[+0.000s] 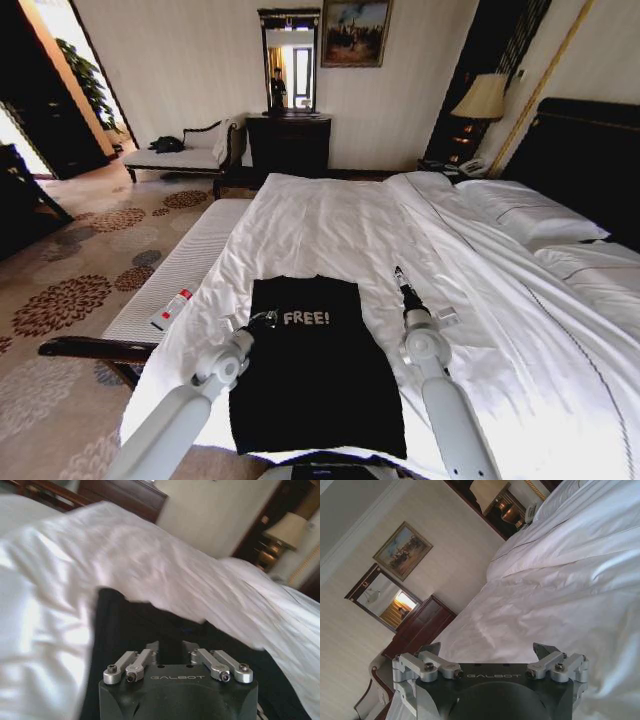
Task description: Fold the clothes on the bed.
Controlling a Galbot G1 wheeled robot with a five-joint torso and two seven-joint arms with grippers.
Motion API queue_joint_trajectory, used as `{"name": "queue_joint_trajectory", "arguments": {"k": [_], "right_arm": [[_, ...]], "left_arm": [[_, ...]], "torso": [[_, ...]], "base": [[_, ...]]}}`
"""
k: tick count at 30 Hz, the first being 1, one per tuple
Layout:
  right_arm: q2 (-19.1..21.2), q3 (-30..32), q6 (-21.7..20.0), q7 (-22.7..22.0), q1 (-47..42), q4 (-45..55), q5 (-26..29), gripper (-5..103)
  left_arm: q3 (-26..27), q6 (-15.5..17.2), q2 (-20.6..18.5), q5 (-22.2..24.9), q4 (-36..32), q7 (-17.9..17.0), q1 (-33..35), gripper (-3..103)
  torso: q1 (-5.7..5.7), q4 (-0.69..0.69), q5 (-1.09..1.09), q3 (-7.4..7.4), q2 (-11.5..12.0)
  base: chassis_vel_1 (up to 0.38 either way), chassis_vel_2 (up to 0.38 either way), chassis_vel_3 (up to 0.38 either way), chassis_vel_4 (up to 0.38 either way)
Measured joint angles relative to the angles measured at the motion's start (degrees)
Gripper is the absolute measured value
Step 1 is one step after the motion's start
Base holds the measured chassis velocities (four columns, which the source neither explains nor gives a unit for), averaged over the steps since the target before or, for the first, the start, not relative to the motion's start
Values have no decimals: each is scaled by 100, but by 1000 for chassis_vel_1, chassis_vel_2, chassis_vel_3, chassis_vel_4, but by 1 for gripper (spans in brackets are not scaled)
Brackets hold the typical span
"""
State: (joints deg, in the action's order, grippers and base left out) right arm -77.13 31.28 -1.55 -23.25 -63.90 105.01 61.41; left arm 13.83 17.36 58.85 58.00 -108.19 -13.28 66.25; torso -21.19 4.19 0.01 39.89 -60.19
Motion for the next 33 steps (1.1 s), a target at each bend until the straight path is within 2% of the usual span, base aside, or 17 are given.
{"name": "queue_joint_trajectory", "arguments": {"k": [4,6,9,10,11,12,13,15,16,19,20,23,25,28,33], "right_arm": [[2,-83,0,0,27,7,-12,100],[-3,-103,0,-2,31,10,-19,100],[-11,-172,-4,-38,30,30,-37,100],[-8,-181,-6,-44,25,33,-38,100],[-8,-181,-6,-44,25,33,-38,100],[2,-194,-11,-55,14,40,-51,100],[7,-197,-12,-56,7,48,-59,100],[13,-202,-13,-57,-2,52,-68,100],[13,-202,-13,-57,-2,52,-68,100],[14,-226,-14,-59,-8,44,-89,100],[14,-226,-14,-59,-8,44,-89,100],[9,-232,-17,-65,23,-8,-90,100],[8,-232,-17,-65,28,-14,-89,100],[16,-268,-25,-77,111,-135,-74,100],[28,-337,-38,-114,209,-266,-76,100]], "left_arm": [[634,-5,13,217,-235,-55,232,48],[752,-6,32,293,-278,-89,254,48],[1160,-7,111,450,-276,-348,355,64],[1219,-16,120,446,-236,-386,380,64],[1219,-16,120,446,-236,-386,380,64],[1304,-33,142,451,-150,-435,404,75],[1324,-39,161,472,-110,-448,386,75],[1289,-39,194,527,-54,-451,241,86],[1289,-39,194,527,-54,-451,241,86],[977,0,212,470,285,-431,-250,98],[977,0,212,470,285,-431,-250,98],[654,9,226,422,1089,-413,-898,100],[624,11,231,426,1196,-412,-979,100],[386,16,331,464,2032,-373,-1670,100],[190,20,444,449,2462,-292,-2049,100]], "torso": [[0,-1,0,0,0],[0,0,-1,0,0],[0,0,-1,0,0],[0,0,-1,0,0],[0,0,-1,0,0],[0,-1,0,0,0],[0,-2,0,0,0],[0,-1,0,0,0],[0,-1,0,0,0],[0,1,0,0,0],[0,1,0,0,0],[0,1,0,1,0],[0,1,0,1,0],[0,0,-1,1,0],[-1,1,-2,1,1]], "base": [[0,0,0,0],[0,0,0,0],[0,0,0,0],[0,0,0,0],[0,0,0,0],[0,0,0,0],[0,0,0,0],[0,0,0,0],[0,0,0,0],[0,0,0,0],[0,0,0,0],[0,0,0,0],[0,0,0,0],[0,0,0,0],[0,0,0,0]]}}
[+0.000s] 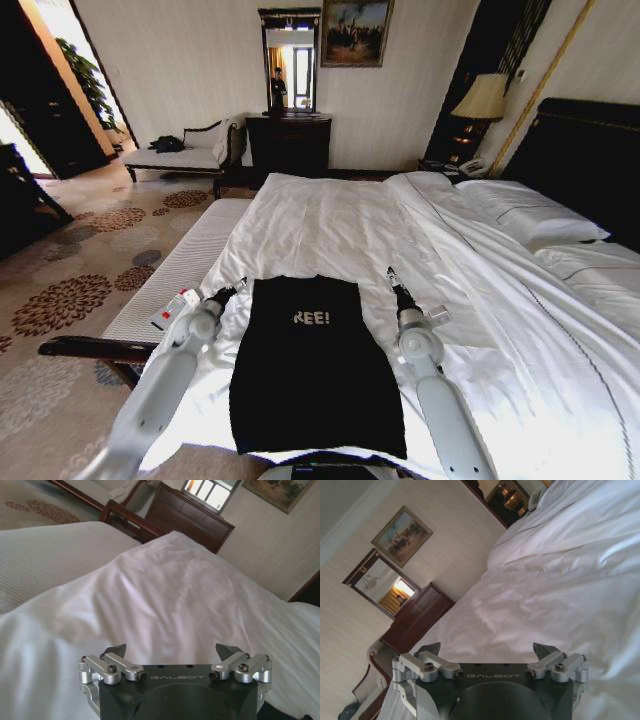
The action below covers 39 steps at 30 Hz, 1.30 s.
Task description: Fold the clothes on the bed.
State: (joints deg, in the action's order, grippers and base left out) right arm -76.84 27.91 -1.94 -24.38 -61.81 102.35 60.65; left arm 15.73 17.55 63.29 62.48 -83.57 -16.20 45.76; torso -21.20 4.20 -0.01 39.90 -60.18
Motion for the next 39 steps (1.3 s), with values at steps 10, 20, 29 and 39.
{"name": "queue_joint_trajectory", "arguments": {"k": [10,20,29,39], "right_arm": [[-3,-175,-9,-9,242,-360,-51,100],[-17,-289,-38,-91,387,-631,-81,100],[37,-341,-88,-257,469,-831,-73,100],[212,-667,-158,-315,743,-1384,-10,100]], "left_arm": [[-543,-25,430,-418,1012,270,-633,100],[-725,-77,717,-498,1552,444,-882,81],[-618,-84,694,-462,1612,452,-886,47],[-534,-102,721,-508,1902,475,-969,10]], "torso": [[0,-1,0,-1,0],[0,-1,0,-1,0],[1,0,1,-1,0],[1,0,1,-1,0]], "base": [[0,0,0,0],[0,0,0,0],[0,0,0,0],[0,0,0,0]]}}
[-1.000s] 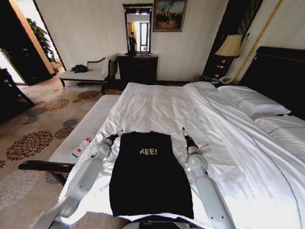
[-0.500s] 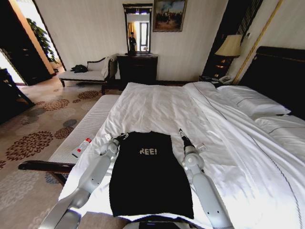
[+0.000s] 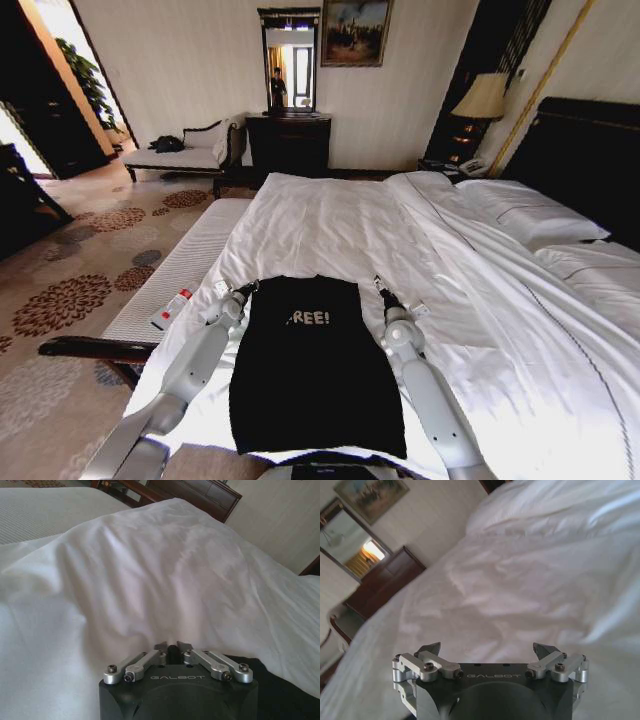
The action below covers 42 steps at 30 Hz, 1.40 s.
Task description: Fold the clothes on the bed.
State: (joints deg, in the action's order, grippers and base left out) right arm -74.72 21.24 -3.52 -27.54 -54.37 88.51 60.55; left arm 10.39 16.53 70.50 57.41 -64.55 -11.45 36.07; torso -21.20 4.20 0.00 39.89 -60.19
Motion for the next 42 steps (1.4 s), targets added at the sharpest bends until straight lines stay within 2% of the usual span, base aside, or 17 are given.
{"name": "queue_joint_trajectory", "arguments": {"k": [1,3,14,21,27,31,42], "right_arm": [[24,-58,-16,-13,42,-88,13,100],[44,-113,-26,-24,81,-161,15,100],[87,-348,-37,88,338,-419,75,100],[265,-644,-415,625,734,-857,642,100],[318,-899,-525,1296,916,-1135,671,100],[264,-1073,-542,1496,1059,-1349,597,100],[14,-1158,-601,1374,1585,-2198,629,100]], "left_arm": [[9,-1,5,-21,34,17,-2,4],[22,-6,11,-42,68,42,-2,2],[213,-59,-22,-38,247,160,-135,2],[278,-77,34,-88,357,183,-202,2],[356,-98,6,-107,362,216,-171,2],[376,-105,-53,-95,363,227,-150,2],[392,-112,-110,-46,249,220,-108,2]], "torso": [[0,0,0,0,0],[0,0,0,0,0],[0,0,0,0,0],[0,0,1,0,0],[0,1,0,0,0],[0,0,1,0,0],[0,-1,0,0,0]], "base": [[0,0,0,0],[0,0,0,0],[0,0,0,0],[0,0,0,0],[0,0,0,0],[0,0,0,0],[0,0,0,0]]}}
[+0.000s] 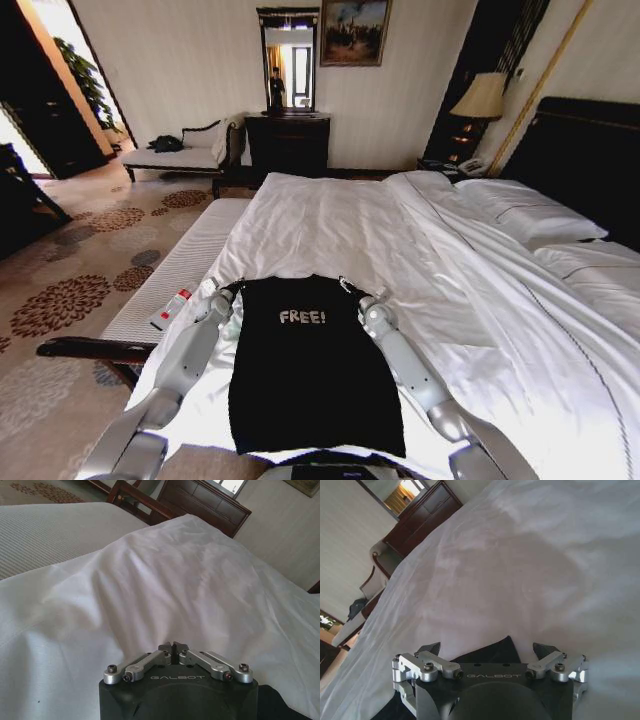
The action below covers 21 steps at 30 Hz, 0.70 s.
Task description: Fold the clothes on the bed.
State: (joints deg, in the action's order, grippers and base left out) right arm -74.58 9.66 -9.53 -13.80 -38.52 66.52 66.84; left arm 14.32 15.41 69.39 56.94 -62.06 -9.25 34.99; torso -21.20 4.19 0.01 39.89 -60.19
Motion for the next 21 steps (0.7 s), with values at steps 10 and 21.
{"name": "queue_joint_trajectory", "arguments": {"k": [10,21], "right_arm": [[-27,119,11,54,62,-205,42,84],[-55,178,65,130,55,-308,-26,39]], "left_arm": [[-27,-13,51,-4,23,-12,-24,2],[-43,-14,56,-5,15,-32,-41,2]], "torso": [[0,0,-1,0,0],[0,0,-1,0,0]], "base": [[0,0,0,0],[0,0,0,0]]}}
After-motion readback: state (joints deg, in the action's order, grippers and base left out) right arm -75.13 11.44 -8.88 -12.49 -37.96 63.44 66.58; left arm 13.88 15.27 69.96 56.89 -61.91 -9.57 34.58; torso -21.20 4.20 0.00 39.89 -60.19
